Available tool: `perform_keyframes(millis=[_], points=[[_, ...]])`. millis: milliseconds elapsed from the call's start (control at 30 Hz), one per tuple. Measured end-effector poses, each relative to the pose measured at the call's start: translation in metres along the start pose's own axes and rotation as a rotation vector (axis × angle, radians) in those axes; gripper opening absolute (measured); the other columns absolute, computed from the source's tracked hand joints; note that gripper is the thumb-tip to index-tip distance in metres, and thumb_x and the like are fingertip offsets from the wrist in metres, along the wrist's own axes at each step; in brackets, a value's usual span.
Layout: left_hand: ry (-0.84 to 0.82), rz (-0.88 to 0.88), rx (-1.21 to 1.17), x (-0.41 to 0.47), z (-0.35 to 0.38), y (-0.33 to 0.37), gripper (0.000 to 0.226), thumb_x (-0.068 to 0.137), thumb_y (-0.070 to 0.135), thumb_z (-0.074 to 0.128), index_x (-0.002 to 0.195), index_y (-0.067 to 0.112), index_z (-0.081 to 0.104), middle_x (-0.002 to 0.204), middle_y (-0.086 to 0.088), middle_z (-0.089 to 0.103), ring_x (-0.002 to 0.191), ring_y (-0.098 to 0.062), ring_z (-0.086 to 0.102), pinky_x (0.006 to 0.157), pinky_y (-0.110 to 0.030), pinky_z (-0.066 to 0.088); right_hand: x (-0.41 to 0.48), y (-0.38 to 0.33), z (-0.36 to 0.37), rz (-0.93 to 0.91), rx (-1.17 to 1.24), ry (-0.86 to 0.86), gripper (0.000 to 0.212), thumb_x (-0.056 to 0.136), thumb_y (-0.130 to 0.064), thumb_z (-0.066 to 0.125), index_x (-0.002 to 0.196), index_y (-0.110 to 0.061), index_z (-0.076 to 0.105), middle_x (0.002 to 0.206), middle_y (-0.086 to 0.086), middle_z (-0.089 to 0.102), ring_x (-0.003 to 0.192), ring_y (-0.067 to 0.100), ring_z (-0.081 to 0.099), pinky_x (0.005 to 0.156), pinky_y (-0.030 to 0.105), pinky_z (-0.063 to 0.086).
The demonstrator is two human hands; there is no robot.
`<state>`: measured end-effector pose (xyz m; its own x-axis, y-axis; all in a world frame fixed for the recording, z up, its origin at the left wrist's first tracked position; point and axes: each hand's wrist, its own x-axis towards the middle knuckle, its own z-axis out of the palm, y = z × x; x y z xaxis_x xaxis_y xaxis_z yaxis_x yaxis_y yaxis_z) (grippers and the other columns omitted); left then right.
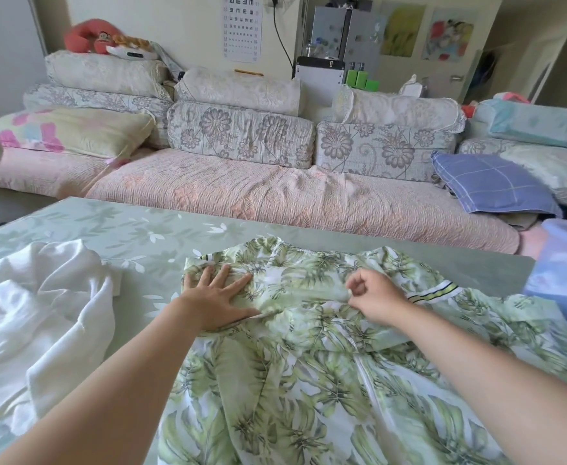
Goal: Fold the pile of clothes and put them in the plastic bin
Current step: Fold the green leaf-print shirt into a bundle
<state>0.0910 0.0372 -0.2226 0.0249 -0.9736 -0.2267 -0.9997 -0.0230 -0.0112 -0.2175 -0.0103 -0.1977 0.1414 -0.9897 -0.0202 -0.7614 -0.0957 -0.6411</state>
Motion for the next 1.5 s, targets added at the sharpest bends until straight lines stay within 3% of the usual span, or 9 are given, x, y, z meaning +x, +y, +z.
perform_keyframes(millis=[200, 333, 467, 667, 833, 1033, 1167, 1367, 1500], points=[[0.358, 0.1, -0.182, 0.001, -0.018, 0.04, 0.057, 0.102, 0.054, 0.014, 0.153, 0.032, 0.024, 0.164, 0.001, 0.008, 0.151, -0.023, 0.005, 0.121, -0.051, 0.004, -0.009, -0.021, 0.004, -0.354, -0.438, 0.326, 0.039, 0.083, -0.012, 0.054, 0.119, -0.026, 0.053, 0.125, -0.003, 0.05, 0.12, 0.018, 0.042, 0.104, 0.034, 0.032], [0.18, 0.212, -0.101, 0.008, -0.008, 0.069, 0.067, 0.096, 0.066, 0.023, 0.155, 0.04, 0.003, 0.163, 0.006, -0.008, 0.15, -0.023, -0.01, 0.121, -0.056, 0.002, -0.003, -0.044, 0.026, -0.433, -0.461, 0.031, 0.055, 0.103, -0.023, 0.034, 0.156, -0.028, 0.024, 0.165, -0.002, 0.014, 0.152, 0.02, 0.013, 0.124, 0.044, 0.011], [0.018, 0.209, -0.012, 0.011, -0.001, 0.063, 0.082, 0.082, 0.086, 0.019, 0.148, 0.052, -0.015, 0.16, 0.007, -0.024, 0.147, -0.026, -0.023, 0.118, -0.059, -0.009, 0.005, -0.023, 0.03, -0.155, -0.581, -0.335, 0.064, 0.102, -0.057, 0.019, 0.158, -0.036, -0.005, 0.165, -0.006, -0.013, 0.153, 0.024, -0.007, 0.123, 0.054, 0.0], [-0.003, 0.162, -0.006, 0.009, -0.006, 0.05, 0.087, 0.072, 0.093, 0.005, 0.149, 0.055, -0.006, 0.162, 0.003, -0.015, 0.149, -0.027, -0.016, 0.117, -0.062, -0.007, -0.006, -0.011, 0.031, -0.136, -0.642, -0.271, 0.064, 0.1, -0.064, 0.011, 0.156, -0.041, -0.008, 0.163, -0.001, -0.021, 0.15, 0.021, -0.021, 0.12, 0.056, -0.01], [0.245, 0.207, -0.173, 0.003, -0.025, 0.084, 0.059, 0.101, 0.058, 0.011, 0.155, 0.036, 0.014, 0.164, 0.003, 0.006, 0.151, -0.021, 0.002, 0.12, -0.049, 0.0, -0.013, 0.001, 0.016, -0.133, -0.613, -0.197, 0.066, 0.099, -0.065, 0.008, 0.157, -0.036, -0.007, 0.163, -0.005, -0.02, 0.151, 0.019, -0.019, 0.12, 0.058, -0.009], [-0.069, 0.261, -0.064, 0.003, -0.022, 0.133, 0.064, 0.098, 0.064, 0.01, 0.154, 0.04, -0.008, 0.162, 0.003, -0.016, 0.148, -0.027, -0.019, 0.118, -0.057, -0.009, -0.035, 0.024, -0.006, -0.098, -0.681, -0.239, 0.07, 0.099, -0.066, 0.004, 0.158, -0.031, -0.005, 0.162, -0.007, -0.019, 0.151, 0.016, -0.018, 0.119, 0.057, -0.015], [0.021, 0.253, -0.063, 0.005, -0.04, 0.147, 0.06, 0.1, 0.056, 0.017, 0.155, 0.035, 0.009, 0.164, 0.001, 0.002, 0.15, -0.03, 0.0, 0.119, -0.059, 0.003, -0.049, 0.028, -0.026, -0.161, -0.604, -0.146, 0.065, 0.101, -0.062, 0.008, 0.158, -0.033, 0.0, 0.163, -0.009, -0.015, 0.152, 0.015, -0.014, 0.122, 0.051, -0.011], [0.23, 0.368, -0.142, 0.007, -0.051, 0.211, 0.057, 0.103, 0.046, 0.021, 0.155, 0.026, 0.016, 0.164, -0.002, 0.012, 0.15, -0.026, 0.011, 0.119, -0.05, 0.012, -0.077, 0.064, -0.075, -0.061, -0.487, 0.075, 0.051, 0.106, -0.036, 0.029, 0.156, -0.029, 0.026, 0.166, -0.003, 0.013, 0.152, 0.018, 0.015, 0.123, 0.045, 0.015], [0.252, 0.522, -0.147, 0.005, -0.048, 0.261, 0.056, 0.103, 0.048, 0.025, 0.155, 0.029, 0.017, 0.163, 0.001, 0.014, 0.149, -0.024, 0.013, 0.121, -0.05, 0.013, -0.094, 0.096, -0.109, 0.089, -0.577, 0.246, 0.046, 0.093, -0.027, 0.049, 0.139, -0.028, 0.047, 0.141, 0.002, 0.046, 0.127, 0.024, 0.046, 0.101, 0.037, 0.038]])
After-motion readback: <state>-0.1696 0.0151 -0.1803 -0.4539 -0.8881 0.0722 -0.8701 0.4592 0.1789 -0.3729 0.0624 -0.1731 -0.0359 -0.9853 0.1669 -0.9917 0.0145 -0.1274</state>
